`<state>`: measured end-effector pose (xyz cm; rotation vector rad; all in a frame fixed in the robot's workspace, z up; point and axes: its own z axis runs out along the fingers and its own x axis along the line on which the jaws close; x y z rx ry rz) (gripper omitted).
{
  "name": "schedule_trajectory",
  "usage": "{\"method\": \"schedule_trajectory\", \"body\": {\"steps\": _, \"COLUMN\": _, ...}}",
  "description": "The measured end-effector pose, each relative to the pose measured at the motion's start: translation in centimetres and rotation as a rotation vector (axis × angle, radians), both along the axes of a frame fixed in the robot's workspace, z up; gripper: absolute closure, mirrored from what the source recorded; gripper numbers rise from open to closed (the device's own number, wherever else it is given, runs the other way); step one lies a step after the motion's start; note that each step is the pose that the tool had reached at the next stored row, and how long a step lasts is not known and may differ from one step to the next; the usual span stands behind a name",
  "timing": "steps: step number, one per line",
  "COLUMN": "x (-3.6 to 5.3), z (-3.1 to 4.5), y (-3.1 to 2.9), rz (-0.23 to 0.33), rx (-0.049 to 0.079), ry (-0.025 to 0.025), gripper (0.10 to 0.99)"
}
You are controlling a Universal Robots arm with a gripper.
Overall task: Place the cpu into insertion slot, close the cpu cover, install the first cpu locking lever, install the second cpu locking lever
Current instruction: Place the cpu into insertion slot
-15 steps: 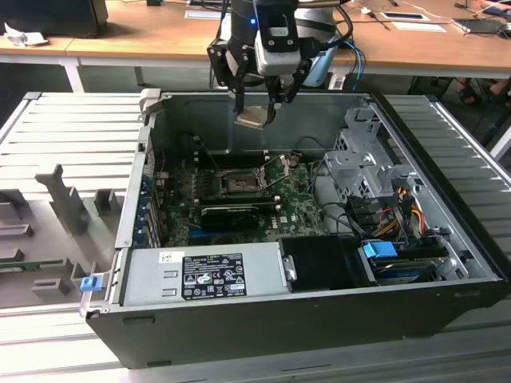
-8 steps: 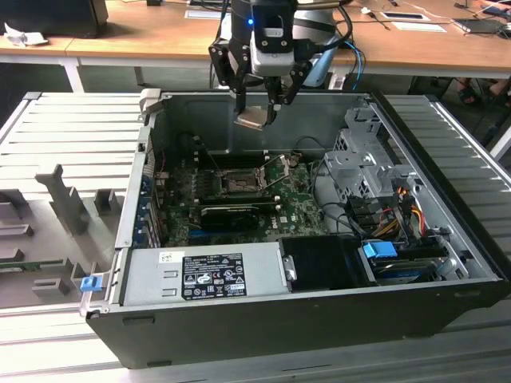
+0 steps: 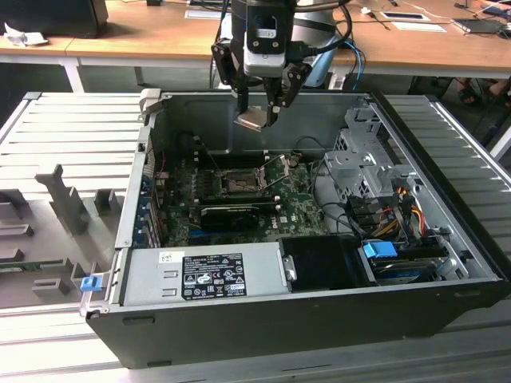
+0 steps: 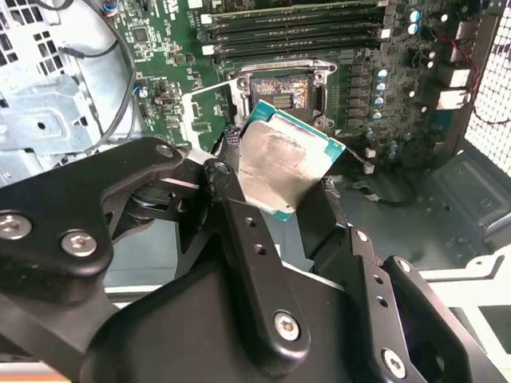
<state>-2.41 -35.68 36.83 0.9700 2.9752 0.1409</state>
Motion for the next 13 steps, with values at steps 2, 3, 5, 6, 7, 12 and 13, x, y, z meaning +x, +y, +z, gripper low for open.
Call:
{"method": "schedule_trajectory", "body": {"steps": 2, "x": 0.0, "z": 0.0, "y": 0.0, "rz": -0.016, "rx": 0.0, "ry": -0.0001, "gripper": 0.557}}
{"method": "schedule_trajectory", "body": {"steps": 3, "x": 0.0, "z": 0.0, "y": 0.0, "rz": -0.026, "rx": 0.0, "ry": -0.0001, "gripper": 0.557}}
{"method": "schedule_trajectory", "body": {"steps": 5, "x": 0.0, "z": -0.01, "y": 0.0, "rz": -0.067, "rx": 0.0, "ry": -0.0001, "gripper": 0.557}}
{"method": "schedule_trajectory", "body": {"steps": 6, "x": 0.0, "z": -0.01, "y": 0.0, "rz": -0.077, "rx": 0.0, "ry": -0.0001, "gripper": 0.557}}
{"method": "schedule_trajectory", "body": {"steps": 7, "x": 0.0, "z": -0.01, "y": 0.0, "rz": -0.093, "rx": 0.0, "ry": -0.0001, "gripper": 0.557}}
{"method": "schedule_trajectory", "body": {"steps": 12, "x": 0.0, "z": -0.01, "y": 0.0, "rz": -0.121, "rx": -0.001, "ry": -0.0001, "gripper": 0.557}}
{"method": "schedule_trajectory", "body": {"steps": 13, "x": 0.0, "z": -0.01, "y": 0.0, "rz": -0.131, "rx": 0.0, "ry": -0.0001, "gripper": 0.557}}
